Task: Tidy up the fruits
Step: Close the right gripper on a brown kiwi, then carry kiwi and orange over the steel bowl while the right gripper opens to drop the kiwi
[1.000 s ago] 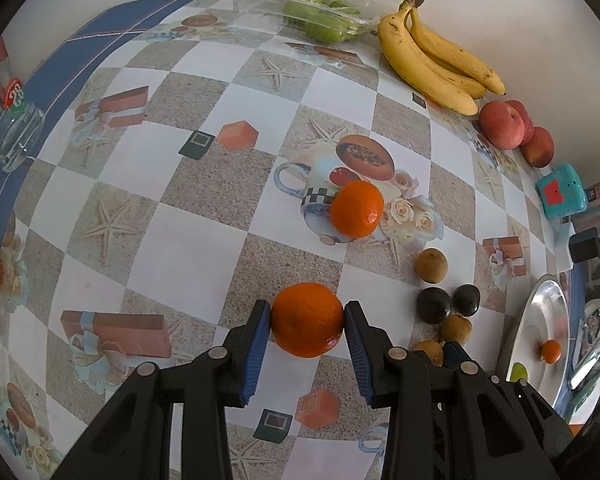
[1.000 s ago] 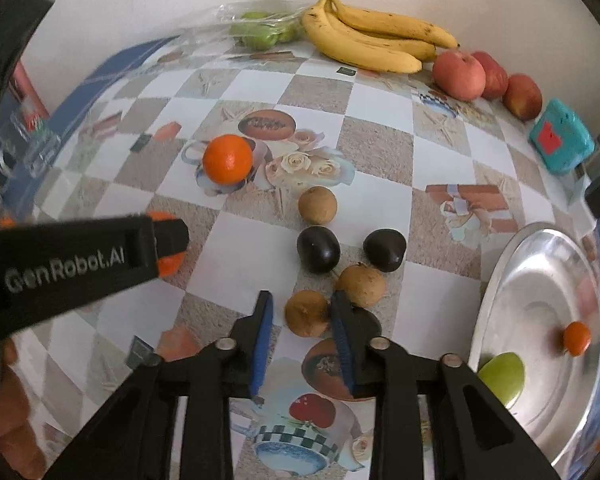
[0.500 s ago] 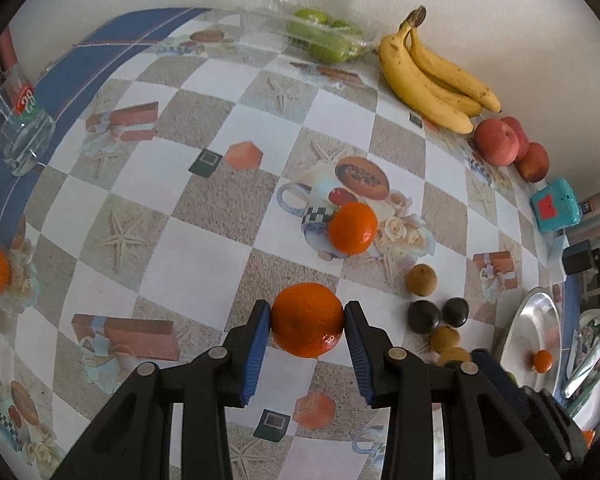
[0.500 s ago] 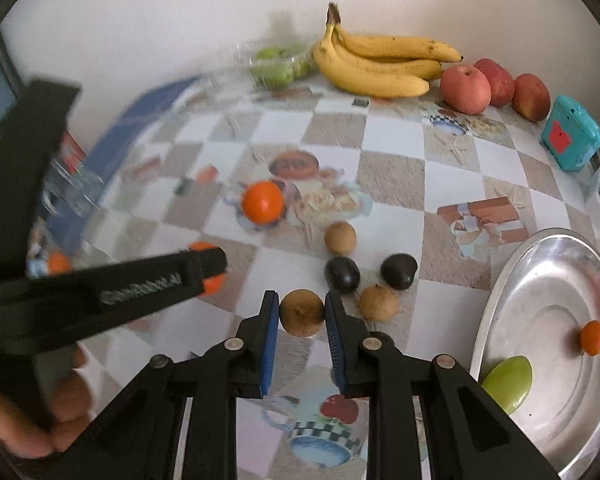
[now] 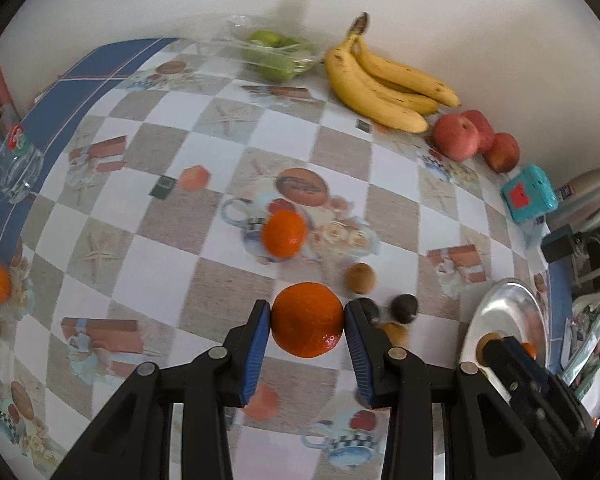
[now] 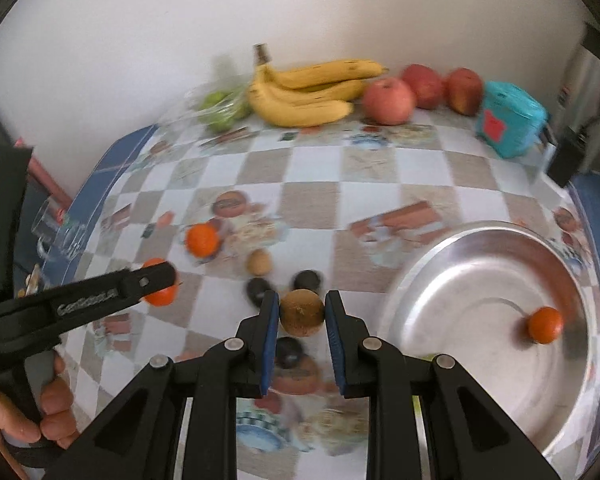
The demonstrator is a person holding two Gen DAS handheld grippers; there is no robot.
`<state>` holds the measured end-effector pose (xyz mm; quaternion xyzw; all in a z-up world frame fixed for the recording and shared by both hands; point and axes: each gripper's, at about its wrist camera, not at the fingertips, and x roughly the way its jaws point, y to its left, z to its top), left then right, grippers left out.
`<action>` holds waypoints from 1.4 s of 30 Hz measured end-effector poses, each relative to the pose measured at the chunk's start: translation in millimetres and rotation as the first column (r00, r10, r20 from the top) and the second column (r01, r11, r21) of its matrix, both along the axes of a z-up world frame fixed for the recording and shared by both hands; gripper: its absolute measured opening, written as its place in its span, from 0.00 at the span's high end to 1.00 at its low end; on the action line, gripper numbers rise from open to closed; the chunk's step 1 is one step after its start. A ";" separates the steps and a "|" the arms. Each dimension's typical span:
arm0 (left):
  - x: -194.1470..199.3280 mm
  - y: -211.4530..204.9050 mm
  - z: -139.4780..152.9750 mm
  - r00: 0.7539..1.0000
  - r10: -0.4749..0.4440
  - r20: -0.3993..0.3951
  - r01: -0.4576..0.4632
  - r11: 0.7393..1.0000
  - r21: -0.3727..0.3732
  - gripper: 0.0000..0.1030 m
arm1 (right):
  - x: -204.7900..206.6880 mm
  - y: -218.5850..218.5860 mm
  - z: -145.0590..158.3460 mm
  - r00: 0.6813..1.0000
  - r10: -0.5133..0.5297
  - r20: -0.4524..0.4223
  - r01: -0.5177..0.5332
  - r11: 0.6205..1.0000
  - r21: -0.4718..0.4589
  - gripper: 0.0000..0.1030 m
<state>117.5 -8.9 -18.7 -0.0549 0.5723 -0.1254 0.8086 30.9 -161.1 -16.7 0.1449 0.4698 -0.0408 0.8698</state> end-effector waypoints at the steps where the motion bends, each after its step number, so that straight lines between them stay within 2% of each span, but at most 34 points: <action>1: -1.2 -4.1 0.0 1.000 -0.005 -0.001 0.005 1.000 -0.003 0.61 | -3.1 -7.8 0.8 1.000 -0.016 0.002 0.016 1.000 -0.003 0.76; 11: -24.1 -67.3 6.2 0.993 -0.120 0.015 0.120 0.993 -0.017 0.61 | -36.7 -83.6 2.1 0.986 -0.165 0.008 0.165 0.986 0.013 0.76; 16: -39.2 -104.3 7.3 0.977 -0.210 0.035 0.211 0.977 -0.040 0.61 | -51.7 -114.8 2.9 0.972 -0.234 0.013 0.234 0.972 0.016 0.76; 20: -49.0 -126.3 8.1 0.961 -0.265 0.074 0.267 0.964 -0.018 0.61 | -63.1 -135.1 5.3 0.960 -0.279 0.023 0.278 0.960 0.033 0.76; 24: -55.9 -141.6 6.9 0.947 -0.300 0.113 0.302 0.953 0.003 0.61 | -68.1 -144.3 4.3 0.954 -0.299 0.024 0.297 0.953 0.054 0.76; 30: -64.1 -156.7 0.9 0.924 -0.351 0.151 0.348 0.936 0.042 0.61 | -62.7 -138.3 -2.1 0.963 -0.270 0.002 0.269 0.962 0.032 0.76; 42: -67.7 -162.6 -10.5 0.920 -0.368 0.137 0.361 0.930 0.076 0.60 | -57.7 -133.5 -18.3 0.964 -0.259 -0.061 0.262 0.964 0.046 0.76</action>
